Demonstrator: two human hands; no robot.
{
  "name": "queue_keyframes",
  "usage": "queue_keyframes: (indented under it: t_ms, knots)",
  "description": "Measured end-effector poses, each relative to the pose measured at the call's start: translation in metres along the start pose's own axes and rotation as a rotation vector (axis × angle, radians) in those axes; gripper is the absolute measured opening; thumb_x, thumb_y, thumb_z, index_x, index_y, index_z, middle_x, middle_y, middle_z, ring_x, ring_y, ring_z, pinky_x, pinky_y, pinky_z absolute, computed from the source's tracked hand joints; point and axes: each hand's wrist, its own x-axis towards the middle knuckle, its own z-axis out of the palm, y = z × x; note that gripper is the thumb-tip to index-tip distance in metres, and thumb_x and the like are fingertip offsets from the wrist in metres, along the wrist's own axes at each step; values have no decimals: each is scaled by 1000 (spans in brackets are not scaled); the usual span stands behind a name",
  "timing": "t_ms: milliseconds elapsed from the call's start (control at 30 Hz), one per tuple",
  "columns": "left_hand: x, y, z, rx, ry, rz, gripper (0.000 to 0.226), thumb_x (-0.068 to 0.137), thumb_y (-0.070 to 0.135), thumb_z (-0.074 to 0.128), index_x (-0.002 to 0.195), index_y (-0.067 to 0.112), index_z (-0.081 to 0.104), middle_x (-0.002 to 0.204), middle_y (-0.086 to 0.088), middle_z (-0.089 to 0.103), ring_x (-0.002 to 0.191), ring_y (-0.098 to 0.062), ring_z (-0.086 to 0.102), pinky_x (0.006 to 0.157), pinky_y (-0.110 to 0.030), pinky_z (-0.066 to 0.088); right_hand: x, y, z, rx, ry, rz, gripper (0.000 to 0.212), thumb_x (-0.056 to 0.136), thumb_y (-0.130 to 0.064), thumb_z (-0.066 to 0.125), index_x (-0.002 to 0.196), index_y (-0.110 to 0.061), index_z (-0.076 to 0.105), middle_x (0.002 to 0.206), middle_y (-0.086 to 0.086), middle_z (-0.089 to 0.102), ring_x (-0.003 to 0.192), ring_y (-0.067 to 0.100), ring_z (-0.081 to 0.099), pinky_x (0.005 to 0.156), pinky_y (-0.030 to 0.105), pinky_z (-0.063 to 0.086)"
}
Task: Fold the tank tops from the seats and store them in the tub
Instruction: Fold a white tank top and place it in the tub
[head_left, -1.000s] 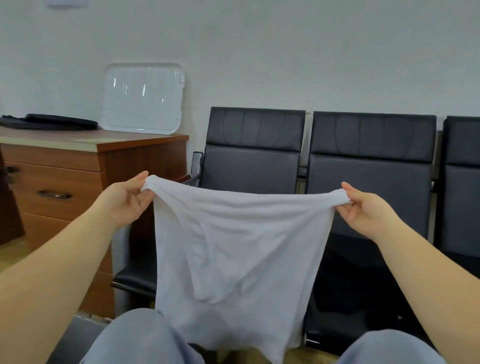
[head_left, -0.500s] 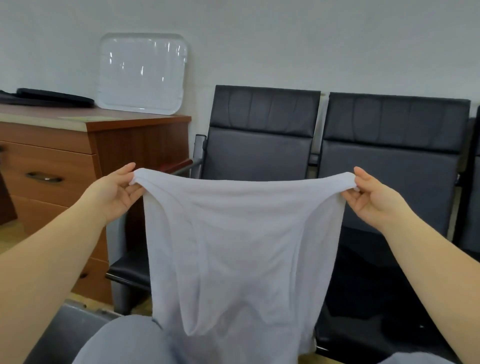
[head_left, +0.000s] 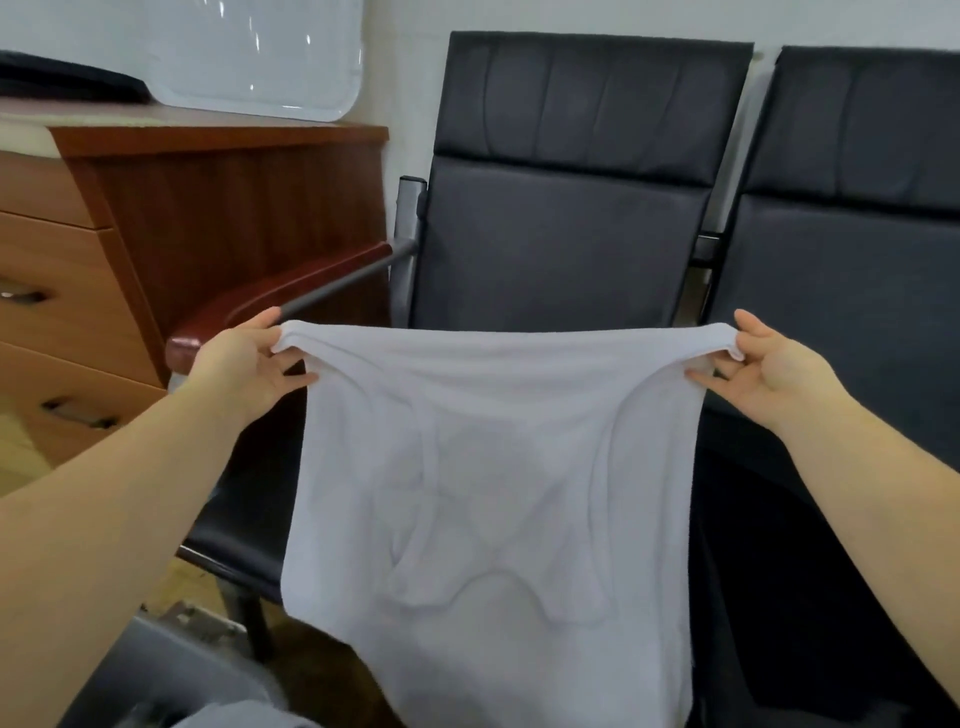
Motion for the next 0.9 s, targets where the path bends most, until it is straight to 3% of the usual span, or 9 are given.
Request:
queue_keyframes:
  t_ms: [133, 300, 400, 567, 667, 767, 900]
  knots:
    - [25, 0, 17, -30, 26, -25, 59, 96, -7, 20, 151, 14, 27, 151, -13, 37, 138, -33, 37, 113, -60, 23, 35, 10, 10, 26, 31, 27, 47, 100, 2, 31, 142, -15, 43, 137, 14, 49, 125, 33, 51, 106, 59, 36]
    - [49, 3, 30, -150, 72, -11, 61, 90, -6, 25, 147, 13, 35, 149, -15, 38, 134, -36, 41, 108, -64, 29, 64, 18, 22, 113, 31, 34, 49, 99, 3, 30, 142, -16, 43, 111, 10, 58, 117, 35, 55, 106, 62, 32]
    - [54, -1, 33, -192, 86, -6, 59, 88, -5, 26, 143, 13, 41, 149, -17, 38, 133, -39, 42, 109, -64, 28, 67, 25, 24, 144, -9, 35, 54, 98, 4, 29, 147, -17, 35, 110, 9, 58, 119, 34, 54, 106, 62, 31]
    - [49, -10, 24, -259, 118, -10, 37, 86, -2, 30, 105, 12, 58, 133, -20, 50, 116, -42, 55, 106, -64, 33, 56, 38, 16, 165, -28, 58, 57, 96, 6, 30, 148, -17, 33, 117, 12, 55, 105, 30, 60, 103, 61, 33]
    - [36, -12, 13, -246, 127, -30, 38, 88, -2, 30, 107, 11, 60, 125, -21, 50, 107, -41, 58, 101, -61, 40, 45, 40, 7, 149, -28, 70, 55, 96, 6, 32, 147, -16, 35, 111, 9, 58, 115, 31, 57, 105, 61, 31]
    - [10, -24, -2, -77, 126, -48, 41, 92, -4, 27, 114, 9, 59, 122, -18, 48, 104, -33, 59, 95, -50, 46, 24, 45, -8, 96, -35, 104, 51, 98, 3, 31, 146, -14, 36, 119, 10, 56, 107, 28, 59, 105, 57, 35]
    - [-27, -47, -38, 189, 103, -36, 38, 92, -6, 26, 87, 14, 57, 106, -14, 50, 84, -25, 53, 96, -43, 44, -6, 64, -35, 15, -35, 188, 45, 100, 2, 30, 143, -9, 39, 119, 12, 56, 100, 26, 59, 97, 44, 43]
